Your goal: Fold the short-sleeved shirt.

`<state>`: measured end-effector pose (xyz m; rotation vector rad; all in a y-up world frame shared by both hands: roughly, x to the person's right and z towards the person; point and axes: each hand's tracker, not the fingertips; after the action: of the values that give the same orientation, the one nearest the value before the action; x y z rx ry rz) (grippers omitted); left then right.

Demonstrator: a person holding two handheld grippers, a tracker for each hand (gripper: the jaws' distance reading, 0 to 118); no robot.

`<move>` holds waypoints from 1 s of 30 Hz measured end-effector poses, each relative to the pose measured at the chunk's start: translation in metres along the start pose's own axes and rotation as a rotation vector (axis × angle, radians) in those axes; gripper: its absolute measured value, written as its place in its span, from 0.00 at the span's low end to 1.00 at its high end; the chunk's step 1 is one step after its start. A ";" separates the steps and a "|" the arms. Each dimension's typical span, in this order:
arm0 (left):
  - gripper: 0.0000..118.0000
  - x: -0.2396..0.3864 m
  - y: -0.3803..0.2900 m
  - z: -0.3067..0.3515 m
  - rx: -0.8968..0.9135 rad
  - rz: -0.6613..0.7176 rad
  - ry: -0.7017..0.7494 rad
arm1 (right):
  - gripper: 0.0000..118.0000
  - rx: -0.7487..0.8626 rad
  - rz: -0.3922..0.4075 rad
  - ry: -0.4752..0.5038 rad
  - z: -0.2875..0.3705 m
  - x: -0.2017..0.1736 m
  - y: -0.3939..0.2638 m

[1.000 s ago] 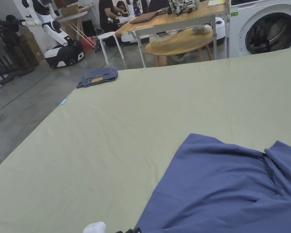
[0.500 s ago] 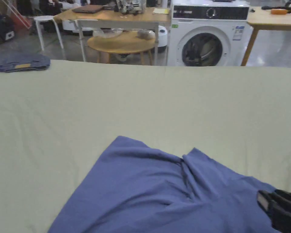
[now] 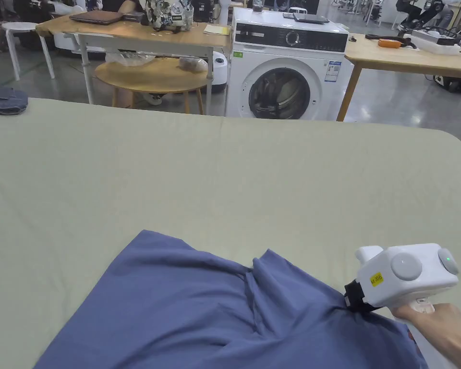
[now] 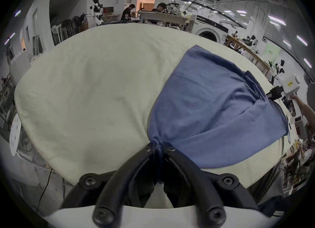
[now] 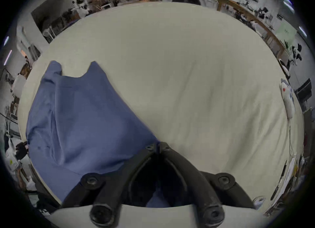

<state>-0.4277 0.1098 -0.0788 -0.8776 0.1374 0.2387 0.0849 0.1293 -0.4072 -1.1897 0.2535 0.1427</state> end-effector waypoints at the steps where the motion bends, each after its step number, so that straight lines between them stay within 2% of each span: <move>1: 0.01 0.000 0.000 0.000 0.001 -0.001 0.000 | 0.00 0.011 0.010 0.004 0.002 -0.002 -0.002; 4: 0.01 -0.004 0.000 0.003 0.006 0.006 -0.022 | 0.00 0.069 0.023 0.009 0.019 -0.006 -0.006; 10: 0.01 -0.018 0.015 0.049 0.198 0.118 -0.151 | 0.00 0.359 -0.087 0.151 0.110 0.007 -0.016; 12: 0.01 -0.016 0.036 0.070 0.274 0.144 -0.217 | 0.00 0.443 -0.097 0.169 0.154 0.002 -0.025; 17: 0.01 0.004 0.105 0.118 0.470 0.033 -0.306 | 0.00 0.692 -0.089 0.106 0.240 0.005 -0.036; 19: 0.01 0.013 0.146 0.133 0.539 0.001 -0.361 | 0.00 0.793 -0.128 0.113 0.270 0.010 -0.034; 21: 0.01 0.020 0.187 0.140 0.597 -0.046 -0.353 | 0.00 0.904 -0.158 0.088 0.299 0.011 -0.032; 25: 0.01 0.037 0.268 0.155 0.688 -0.145 -0.308 | 0.00 0.972 -0.148 -0.040 0.340 0.019 -0.001; 30: 0.01 0.039 0.363 0.157 0.726 -0.205 -0.261 | 0.00 1.037 -0.192 -0.104 0.374 0.026 0.049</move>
<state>-0.4818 0.4603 -0.2584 -0.1309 -0.1089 0.0939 0.1434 0.4938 -0.3279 -0.1699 0.0882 -0.0964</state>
